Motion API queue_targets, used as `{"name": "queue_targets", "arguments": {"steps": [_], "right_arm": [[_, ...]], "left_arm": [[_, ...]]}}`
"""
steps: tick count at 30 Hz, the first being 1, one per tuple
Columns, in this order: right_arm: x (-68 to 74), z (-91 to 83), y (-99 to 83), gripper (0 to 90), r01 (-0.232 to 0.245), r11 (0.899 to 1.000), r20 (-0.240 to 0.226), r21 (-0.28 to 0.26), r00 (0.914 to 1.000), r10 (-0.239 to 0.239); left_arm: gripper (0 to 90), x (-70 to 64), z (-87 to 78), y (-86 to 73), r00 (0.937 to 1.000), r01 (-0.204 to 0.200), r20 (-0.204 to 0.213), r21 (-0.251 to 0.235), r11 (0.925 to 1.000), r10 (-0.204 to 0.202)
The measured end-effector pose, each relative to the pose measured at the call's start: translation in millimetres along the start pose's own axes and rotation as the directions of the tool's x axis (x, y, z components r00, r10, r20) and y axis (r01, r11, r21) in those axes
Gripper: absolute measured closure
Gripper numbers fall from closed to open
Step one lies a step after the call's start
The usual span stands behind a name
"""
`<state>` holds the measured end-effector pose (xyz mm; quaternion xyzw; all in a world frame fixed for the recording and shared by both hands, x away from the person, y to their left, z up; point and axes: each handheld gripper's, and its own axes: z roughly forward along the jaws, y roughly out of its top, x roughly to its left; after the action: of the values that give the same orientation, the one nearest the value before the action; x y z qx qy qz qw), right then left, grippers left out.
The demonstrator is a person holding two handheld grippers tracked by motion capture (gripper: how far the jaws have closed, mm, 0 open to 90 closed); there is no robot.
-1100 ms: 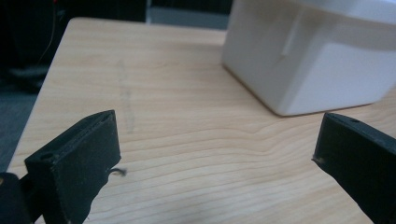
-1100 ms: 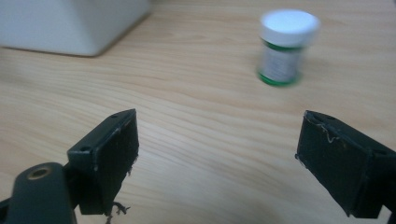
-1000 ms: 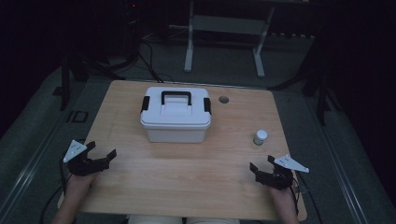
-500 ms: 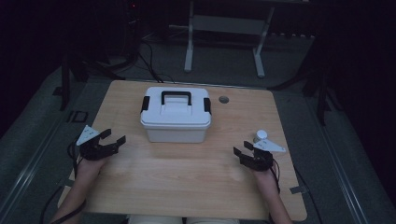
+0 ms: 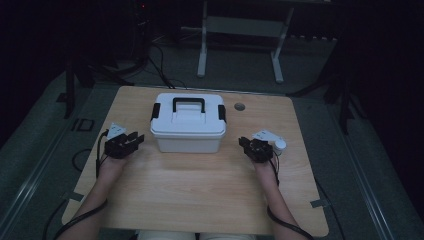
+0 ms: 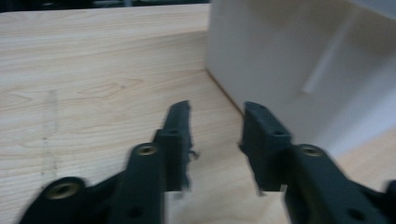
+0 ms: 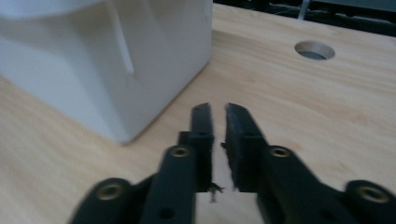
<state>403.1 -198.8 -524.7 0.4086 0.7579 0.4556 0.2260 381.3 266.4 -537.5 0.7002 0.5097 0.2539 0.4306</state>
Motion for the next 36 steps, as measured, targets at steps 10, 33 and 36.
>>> {"name": "queue_targets", "arguments": {"steps": [10,33,36], "right_arm": [[16.2,34.3,12.5,89.9,-0.008,0.999,-0.024,0.032,0.9997,0.009],[29.8,36.0,13.9,90.0,-0.058,0.998,-0.079,0.024,0.9951,0.059],[29.1,29.7,11.5,90.0,-0.039,0.999,-0.083,0.03,0.9957,0.041]], "left_arm": [[89.3,-10.7,22.9,9.6,0.9989,-0.006,0.048,0.049,0.9988,0.004],[89.4,-36.3,21.8,11.4,0.9847,-0.021,0.174,0.021,0.9996,0.017],[89.4,-41.7,16.0,9.2,0.981,-0.039,0.192,0.032,0.9987,0.032]]}}
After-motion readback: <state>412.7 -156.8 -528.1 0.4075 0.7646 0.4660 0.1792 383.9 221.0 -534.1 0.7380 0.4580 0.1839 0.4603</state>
